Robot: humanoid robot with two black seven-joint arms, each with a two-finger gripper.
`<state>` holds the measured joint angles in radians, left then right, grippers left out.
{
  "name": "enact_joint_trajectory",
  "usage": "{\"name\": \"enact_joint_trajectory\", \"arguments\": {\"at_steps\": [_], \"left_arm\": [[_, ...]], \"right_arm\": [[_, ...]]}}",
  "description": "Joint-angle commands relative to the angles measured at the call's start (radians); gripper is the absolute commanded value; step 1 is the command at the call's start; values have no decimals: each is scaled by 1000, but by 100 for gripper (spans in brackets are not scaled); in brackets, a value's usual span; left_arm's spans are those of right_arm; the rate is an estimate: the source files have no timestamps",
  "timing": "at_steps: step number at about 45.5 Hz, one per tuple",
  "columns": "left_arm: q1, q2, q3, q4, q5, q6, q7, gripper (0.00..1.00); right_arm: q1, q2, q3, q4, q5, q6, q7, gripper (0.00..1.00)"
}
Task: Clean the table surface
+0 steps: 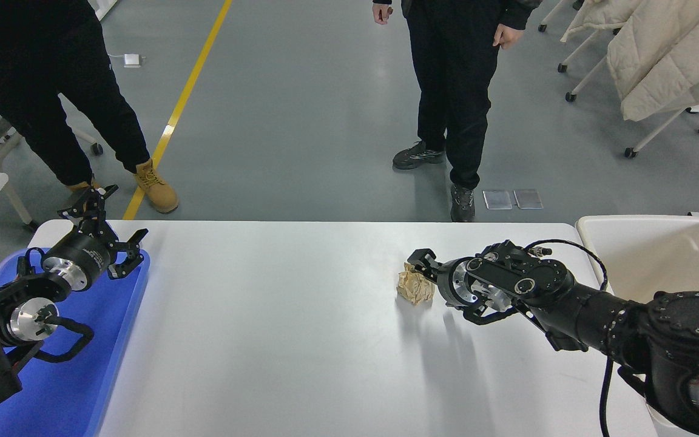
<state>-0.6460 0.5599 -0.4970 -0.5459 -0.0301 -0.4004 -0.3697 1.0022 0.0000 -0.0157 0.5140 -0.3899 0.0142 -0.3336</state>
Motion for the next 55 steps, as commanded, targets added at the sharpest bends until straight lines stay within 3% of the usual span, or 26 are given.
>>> {"name": "enact_joint_trajectory", "arguments": {"at_steps": [1, 9, 30, 36, 55], "left_arm": [[0, 0, 0, 0, 1, 0, 0, 100], [0, 0, 0, 1, -1, 0, 0, 100], [-1, 0, 0, 0, -1, 0, 0, 100], [0, 0, 0, 0, -1, 0, 0, 100], [-1, 0, 0, 0, -1, 0, 0, 100]], "right_arm": [[-16, 0, 101, 8, 2, -5, 34, 98], [-25, 0, 108, 11, 2, -28, 100, 97], [-60, 0, 76, 11, -15, -30, 104, 95], [-59, 0, 76, 11, -14, -31, 104, 89], [-59, 0, 76, 9, -12, -31, 107, 54]]}}
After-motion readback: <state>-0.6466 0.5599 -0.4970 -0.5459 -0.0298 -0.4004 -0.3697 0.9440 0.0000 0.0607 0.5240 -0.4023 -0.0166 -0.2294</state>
